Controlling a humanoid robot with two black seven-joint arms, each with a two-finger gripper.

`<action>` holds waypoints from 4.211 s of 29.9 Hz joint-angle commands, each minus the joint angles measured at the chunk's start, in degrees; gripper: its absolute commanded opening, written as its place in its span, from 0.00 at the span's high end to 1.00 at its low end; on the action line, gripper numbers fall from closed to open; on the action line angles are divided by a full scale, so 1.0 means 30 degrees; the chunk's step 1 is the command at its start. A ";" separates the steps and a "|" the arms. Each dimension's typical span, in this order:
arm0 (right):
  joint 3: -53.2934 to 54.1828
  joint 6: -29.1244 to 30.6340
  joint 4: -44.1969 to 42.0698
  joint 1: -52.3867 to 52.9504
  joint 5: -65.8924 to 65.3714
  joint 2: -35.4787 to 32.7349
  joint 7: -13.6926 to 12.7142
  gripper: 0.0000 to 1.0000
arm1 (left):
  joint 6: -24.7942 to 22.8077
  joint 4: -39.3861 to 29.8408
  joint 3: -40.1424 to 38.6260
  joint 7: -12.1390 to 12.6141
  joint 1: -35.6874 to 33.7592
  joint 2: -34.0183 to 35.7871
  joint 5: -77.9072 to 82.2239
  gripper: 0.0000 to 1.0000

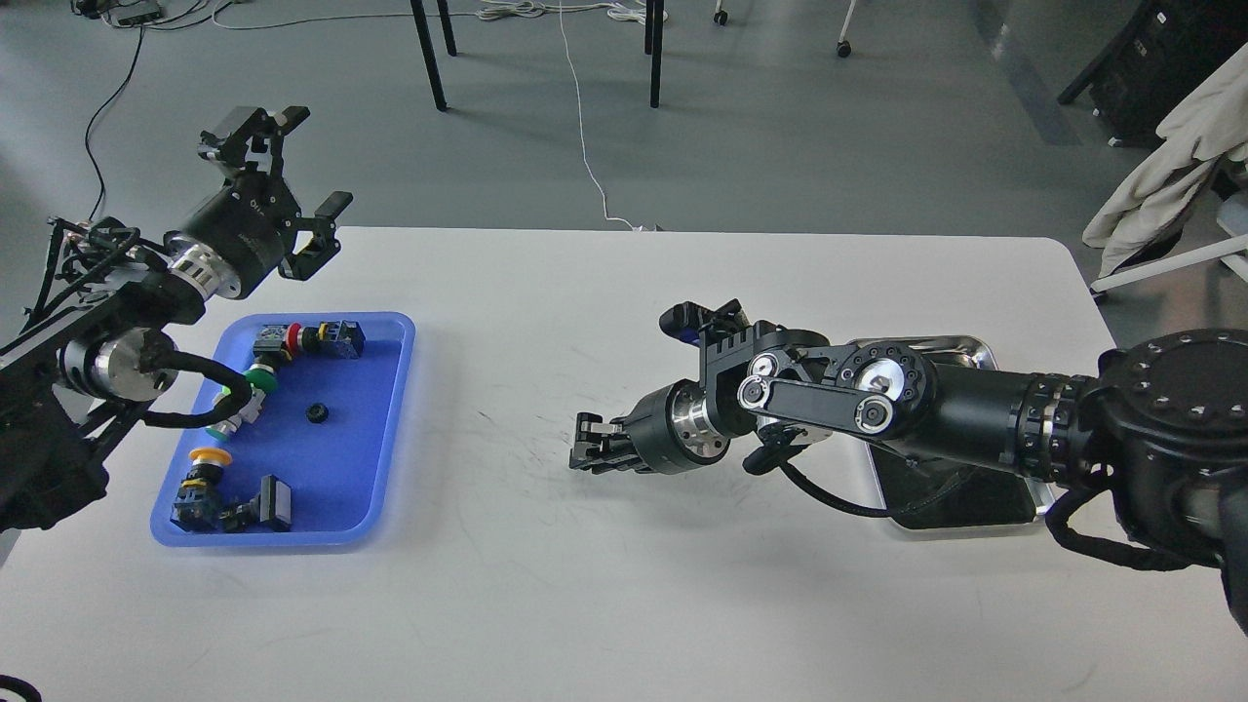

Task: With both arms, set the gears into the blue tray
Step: 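Carry the gear to the table centre and open the right gripper, then withdraw the right gripper and reach the left gripper toward the gear, then grasp the second black gear on the table with the left gripper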

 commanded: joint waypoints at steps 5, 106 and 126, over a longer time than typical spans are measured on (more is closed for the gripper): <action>0.1404 -0.0861 -0.0916 0.0028 0.0071 0.0000 0.0142 0.06 | 0.0231 -0.0002 0.0028 0.0002 0.0001 0.0040 0.0000 0.02; 2.8216 0.2935 0.1249 -1.7872 1.2581 -0.8993 0.0787 0.03 | 0.9870 -0.4660 0.5712 0.2287 0.3927 -0.4735 3.8209 0.28; 2.8246 0.2935 0.1131 -1.7784 1.2581 -0.8994 0.0787 0.03 | 0.9899 -0.3840 0.5712 0.2258 0.4454 -0.5145 3.8209 0.66</action>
